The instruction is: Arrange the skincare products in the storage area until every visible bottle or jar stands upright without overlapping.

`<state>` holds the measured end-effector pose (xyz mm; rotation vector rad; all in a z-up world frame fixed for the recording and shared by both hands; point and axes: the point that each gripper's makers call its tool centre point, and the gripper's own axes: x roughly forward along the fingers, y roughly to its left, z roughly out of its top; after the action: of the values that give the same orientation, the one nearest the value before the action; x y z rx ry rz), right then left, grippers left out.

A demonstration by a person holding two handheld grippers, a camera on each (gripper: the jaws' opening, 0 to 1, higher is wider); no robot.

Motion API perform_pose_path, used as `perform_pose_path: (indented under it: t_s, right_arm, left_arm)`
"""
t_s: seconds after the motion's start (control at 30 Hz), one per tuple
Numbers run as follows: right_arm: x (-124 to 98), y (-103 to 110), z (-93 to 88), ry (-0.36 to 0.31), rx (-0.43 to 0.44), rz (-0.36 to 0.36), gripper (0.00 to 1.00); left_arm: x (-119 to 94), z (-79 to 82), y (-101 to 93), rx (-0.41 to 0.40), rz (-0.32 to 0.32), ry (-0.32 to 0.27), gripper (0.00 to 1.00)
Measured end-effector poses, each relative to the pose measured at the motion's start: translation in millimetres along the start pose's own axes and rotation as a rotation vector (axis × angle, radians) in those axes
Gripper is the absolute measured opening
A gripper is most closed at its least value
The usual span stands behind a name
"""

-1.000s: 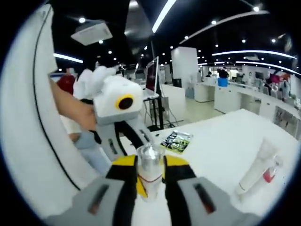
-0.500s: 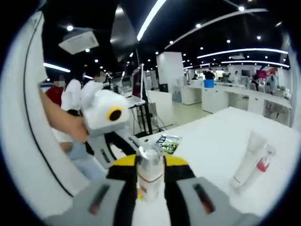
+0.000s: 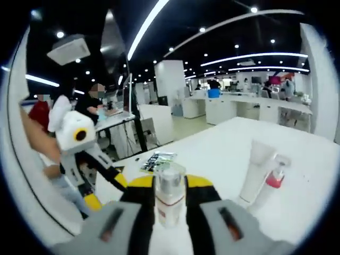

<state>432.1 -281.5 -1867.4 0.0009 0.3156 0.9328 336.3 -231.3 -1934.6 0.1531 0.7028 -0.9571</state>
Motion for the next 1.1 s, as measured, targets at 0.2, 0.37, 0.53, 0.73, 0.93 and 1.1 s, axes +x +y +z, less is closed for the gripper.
perform_pose_path:
  t_s: [0.2,0.37,0.53,0.73,0.93,1.1]
  right_arm:
    - [9.6,-25.2,-3.6,-0.002,-0.02,-0.044,0.19]
    - [17.8,-50.5,-10.9,-0.005,-0.037,-0.089,0.19]
    - [22.5,-67.7,-16.3,-0.019,-0.045,-0.124,0.19]
    - [26.5,-86.5,-26.0,-0.019,-0.066,-0.171,0.19]
    - [28.9,-100.0,-38.6,-0.016,-0.078,-0.207,0.19]
    - [31.1,-111.6,-46.6,-0.01,-0.089,-0.222,0.19]
  left_arm:
    - [-6.7,-4.7,5.6,-0.032,0.024,-0.007,0.39]
    - [-14.5,-12.8,12.0,-0.069,0.054,-0.006,0.39]
    - [-19.9,-21.3,13.6,-0.088,0.069,0.005,0.39]
    - [-24.8,-26.3,15.7,-0.096,0.086,0.009,0.39]
    - [-29.4,-32.3,17.4,-0.099,0.096,0.024,0.39]
    - [-34.8,-37.9,22.2,-0.115,0.111,0.026,0.39]
